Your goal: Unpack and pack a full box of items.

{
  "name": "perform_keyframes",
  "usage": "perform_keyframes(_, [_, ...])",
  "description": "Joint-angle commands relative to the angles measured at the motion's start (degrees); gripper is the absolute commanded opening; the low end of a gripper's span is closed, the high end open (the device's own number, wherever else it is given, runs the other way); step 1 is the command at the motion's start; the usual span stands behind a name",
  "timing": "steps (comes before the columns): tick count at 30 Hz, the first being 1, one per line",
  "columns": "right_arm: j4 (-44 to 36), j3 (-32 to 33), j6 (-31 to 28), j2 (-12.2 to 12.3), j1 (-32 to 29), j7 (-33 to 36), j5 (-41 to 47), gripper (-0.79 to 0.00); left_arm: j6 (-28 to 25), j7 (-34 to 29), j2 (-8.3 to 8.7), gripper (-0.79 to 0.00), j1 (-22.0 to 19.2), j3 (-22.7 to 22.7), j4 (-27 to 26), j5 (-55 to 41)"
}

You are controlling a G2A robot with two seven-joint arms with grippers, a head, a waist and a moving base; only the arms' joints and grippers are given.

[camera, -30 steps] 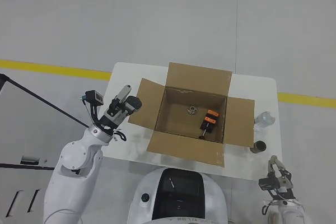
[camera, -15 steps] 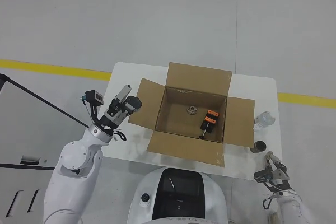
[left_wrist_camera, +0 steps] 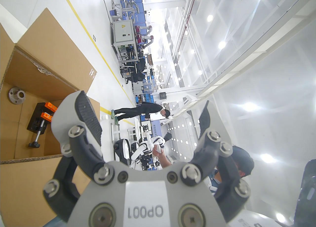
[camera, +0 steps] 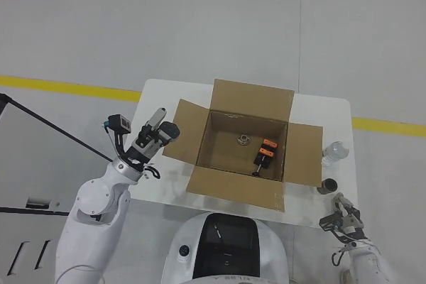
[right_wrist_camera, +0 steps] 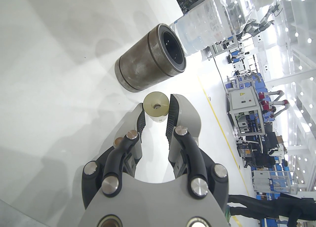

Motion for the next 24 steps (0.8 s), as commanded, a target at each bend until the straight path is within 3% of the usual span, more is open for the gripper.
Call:
perform_keyframes(1, [0.24, -0.13, -0.05, 0.06, 0.10, 0.21, 0.21, -0.650, 0.00, 0.00, 0.00, 0.000, 0.00, 0.00, 0.00, 0.00])
perform_keyframes(6, [0.76, -0.63, -0.12, 0.19, 0.47, 0.89, 0.76, -0.542, 0.00, 0.00, 0.00, 0.000, 0.00, 0.00, 0.00, 0.00])
perform_keyframes(11, [1.05, -1.12, -0.10, 0.35, 0.63, 1.00, 1.14, -0.499, 0.00, 0.00, 0.00, 0.000, 0.00, 0.00, 0.00, 0.00])
perform_keyframes(24, [-1.79, -0.10, -1.06, 1.12, -2.05, -1.65, 5.08, -0.474, 0.00, 0.00, 0.00, 0.000, 0.00, 0.00, 0.00, 0.00])
